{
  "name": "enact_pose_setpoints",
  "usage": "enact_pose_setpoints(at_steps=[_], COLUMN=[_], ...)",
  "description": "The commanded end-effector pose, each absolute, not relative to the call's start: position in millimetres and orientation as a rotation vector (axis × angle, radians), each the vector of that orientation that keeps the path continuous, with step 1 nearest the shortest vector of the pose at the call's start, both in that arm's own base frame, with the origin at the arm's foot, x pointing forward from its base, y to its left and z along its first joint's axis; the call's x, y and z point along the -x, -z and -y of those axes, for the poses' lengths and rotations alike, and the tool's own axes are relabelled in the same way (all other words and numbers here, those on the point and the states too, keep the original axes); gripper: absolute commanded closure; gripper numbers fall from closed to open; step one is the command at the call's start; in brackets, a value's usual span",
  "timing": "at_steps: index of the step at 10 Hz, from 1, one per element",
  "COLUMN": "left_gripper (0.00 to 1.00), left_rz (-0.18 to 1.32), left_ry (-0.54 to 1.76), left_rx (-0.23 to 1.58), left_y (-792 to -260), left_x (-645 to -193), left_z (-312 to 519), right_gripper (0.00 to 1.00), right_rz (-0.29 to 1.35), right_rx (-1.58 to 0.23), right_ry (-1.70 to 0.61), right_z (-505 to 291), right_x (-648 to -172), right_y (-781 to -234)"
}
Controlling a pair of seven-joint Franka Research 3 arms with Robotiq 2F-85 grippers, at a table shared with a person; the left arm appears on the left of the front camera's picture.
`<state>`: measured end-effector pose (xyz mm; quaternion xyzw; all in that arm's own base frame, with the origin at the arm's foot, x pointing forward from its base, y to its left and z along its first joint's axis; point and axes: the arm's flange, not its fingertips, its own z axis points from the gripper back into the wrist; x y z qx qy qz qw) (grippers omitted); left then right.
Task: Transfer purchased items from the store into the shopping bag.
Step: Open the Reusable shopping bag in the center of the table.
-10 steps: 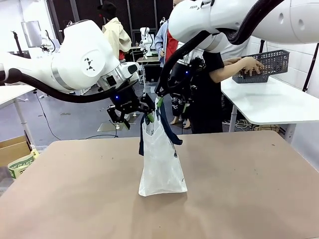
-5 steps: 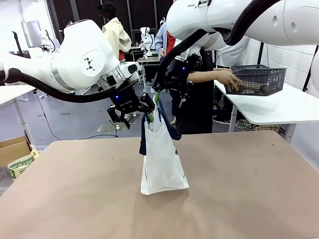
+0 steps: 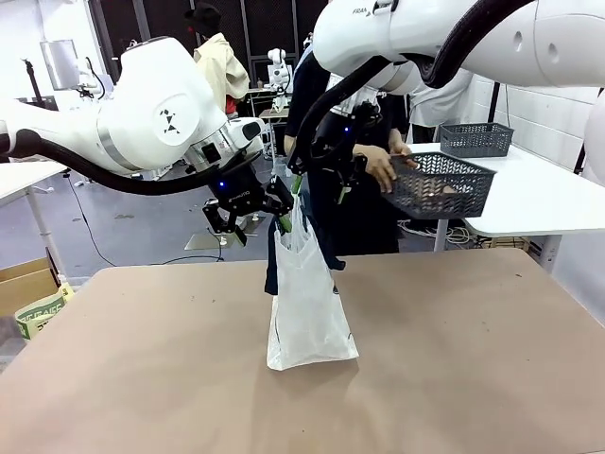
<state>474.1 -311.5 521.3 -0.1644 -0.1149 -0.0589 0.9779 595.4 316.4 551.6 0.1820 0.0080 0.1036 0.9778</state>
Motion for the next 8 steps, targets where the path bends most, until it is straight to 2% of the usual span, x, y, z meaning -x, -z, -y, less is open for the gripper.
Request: enact_pose_setpoints(at_steps=[1,4,5,6,8], left_gripper=[0.00,0.00,0.00,0.05,0.44], left_rz=[0.223,0.229,0.258,0.294,0.295], left_ry=[0.124,0.125,0.204,0.236,0.226], left_rx=[0.323,0.321,0.292,0.206,0.229], left_y=[-524,-523,-523,-521,-523], left_x=[-474,-475,-475,-474,-473], left_z=[307,306,302,300,300], right_gripper=[0.00,0.00,0.00,0.00,0.40], right_rz=[-0.053,-0.113,-0.103,-0.112,-0.125], right_rx=[-0.362,-0.339,-0.300,-0.279,-0.291], right_ry=[-0.232,-0.216,-0.313,-0.397,-0.406], right_z=[-321,-315,-311,-308,-309], right_x=[-601,-600,-597,-595,-592], right_y=[-546,-532,-529,-527,-527])
